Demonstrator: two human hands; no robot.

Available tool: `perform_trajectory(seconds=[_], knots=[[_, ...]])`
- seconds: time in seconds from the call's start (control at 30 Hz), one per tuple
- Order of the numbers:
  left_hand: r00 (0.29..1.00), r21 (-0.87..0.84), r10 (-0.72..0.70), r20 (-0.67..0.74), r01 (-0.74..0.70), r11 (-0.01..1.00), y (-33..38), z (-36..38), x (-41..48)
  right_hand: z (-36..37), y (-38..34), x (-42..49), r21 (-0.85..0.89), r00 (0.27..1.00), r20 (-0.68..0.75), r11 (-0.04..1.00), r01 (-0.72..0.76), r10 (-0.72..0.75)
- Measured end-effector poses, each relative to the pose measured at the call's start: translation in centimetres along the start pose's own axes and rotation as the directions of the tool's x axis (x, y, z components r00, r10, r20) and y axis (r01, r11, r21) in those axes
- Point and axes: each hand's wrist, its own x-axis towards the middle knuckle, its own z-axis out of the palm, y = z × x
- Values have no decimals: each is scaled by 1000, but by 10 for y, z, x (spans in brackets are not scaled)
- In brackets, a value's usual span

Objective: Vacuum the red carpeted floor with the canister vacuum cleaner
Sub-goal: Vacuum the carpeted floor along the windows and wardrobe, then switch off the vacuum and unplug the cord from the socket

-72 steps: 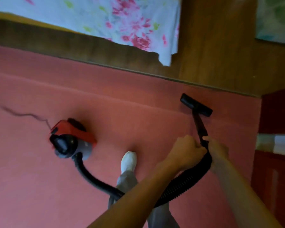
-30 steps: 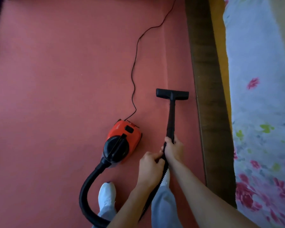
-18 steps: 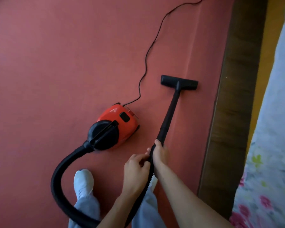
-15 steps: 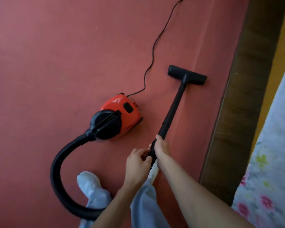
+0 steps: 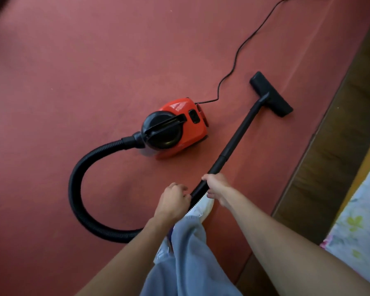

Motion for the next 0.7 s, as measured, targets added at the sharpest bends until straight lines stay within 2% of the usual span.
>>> perform_trajectory(seconds=[0.1, 0.17, 0.47, 0.7], knots=[[999, -14, 11, -52, -12, 1000, -8, -16, -29, 3, 5, -29, -307, 987, -15, 940, 148, -160], [995, -26, 29, -97, -32, 999, -9, -30, -50, 1, -2, -62, -403, 966, -6, 884, 235, -260], [953, -70, 58, -297, -83, 994, 25, -103, -103, -21, -61, -168, -603, 850, 130, 640, 477, -511], [934, -130, -35, -357, -13, 991, 60, -127, -69, -52, -122, -148, -744, 748, 279, 357, 565, -603]])
